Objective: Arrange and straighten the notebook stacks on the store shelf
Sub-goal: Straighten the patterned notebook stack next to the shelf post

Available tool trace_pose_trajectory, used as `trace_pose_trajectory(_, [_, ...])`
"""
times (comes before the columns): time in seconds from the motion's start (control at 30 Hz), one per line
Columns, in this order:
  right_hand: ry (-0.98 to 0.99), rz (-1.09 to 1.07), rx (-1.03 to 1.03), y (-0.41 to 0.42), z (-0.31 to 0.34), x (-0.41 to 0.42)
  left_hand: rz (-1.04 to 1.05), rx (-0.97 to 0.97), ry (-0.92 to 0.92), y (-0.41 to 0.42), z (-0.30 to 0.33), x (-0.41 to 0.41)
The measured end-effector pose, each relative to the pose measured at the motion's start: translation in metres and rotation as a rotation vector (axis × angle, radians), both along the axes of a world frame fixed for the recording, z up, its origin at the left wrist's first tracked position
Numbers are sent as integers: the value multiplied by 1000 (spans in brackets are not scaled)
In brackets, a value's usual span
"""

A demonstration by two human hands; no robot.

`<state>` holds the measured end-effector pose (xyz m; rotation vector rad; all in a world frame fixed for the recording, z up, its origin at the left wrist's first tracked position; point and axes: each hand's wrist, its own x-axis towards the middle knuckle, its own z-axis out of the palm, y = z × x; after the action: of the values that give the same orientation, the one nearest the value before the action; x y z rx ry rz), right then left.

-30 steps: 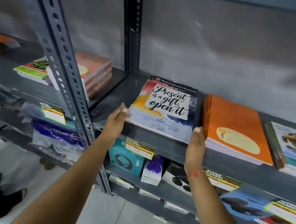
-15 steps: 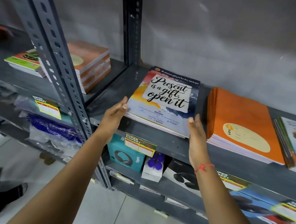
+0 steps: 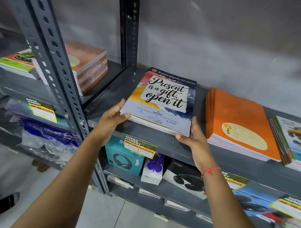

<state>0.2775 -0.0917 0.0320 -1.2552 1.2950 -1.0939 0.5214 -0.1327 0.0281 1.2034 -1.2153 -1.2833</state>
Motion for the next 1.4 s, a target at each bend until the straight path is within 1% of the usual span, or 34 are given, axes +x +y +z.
trace_pose_trajectory(0.1, [-35, -22, -2, 2, -1, -3, -14, -10, -1, -1, -4, 5])
trace_pose_trajectory(0.23, [-59, -109, -5, 2, -2, -1, 61, -1, 31, -3, -5, 3])
trace_pose_trajectory(0.43, [-72, -175, -17, 0, -4, 2, 142, 22, 60, -3, -5, -2])
trace_pose_trajectory(0.7, [-84, -284, -12, -4, -9, 5, 250, 7, 38, -9, -3, -8])
trace_pose_trajectory(0.97, [-16, -306, -11, -3, -11, 8, 212, -29, -19, -12, 0, -6])
trace_pose_trajectory(1.23, [-27, -369, -2, -7, -11, 9, 235, -27, -9, -15, -2, -9])
trace_pose_trajectory(1.4, [-28, -358, -14, -5, -6, 11, 184, -35, -19, -15, -3, -4])
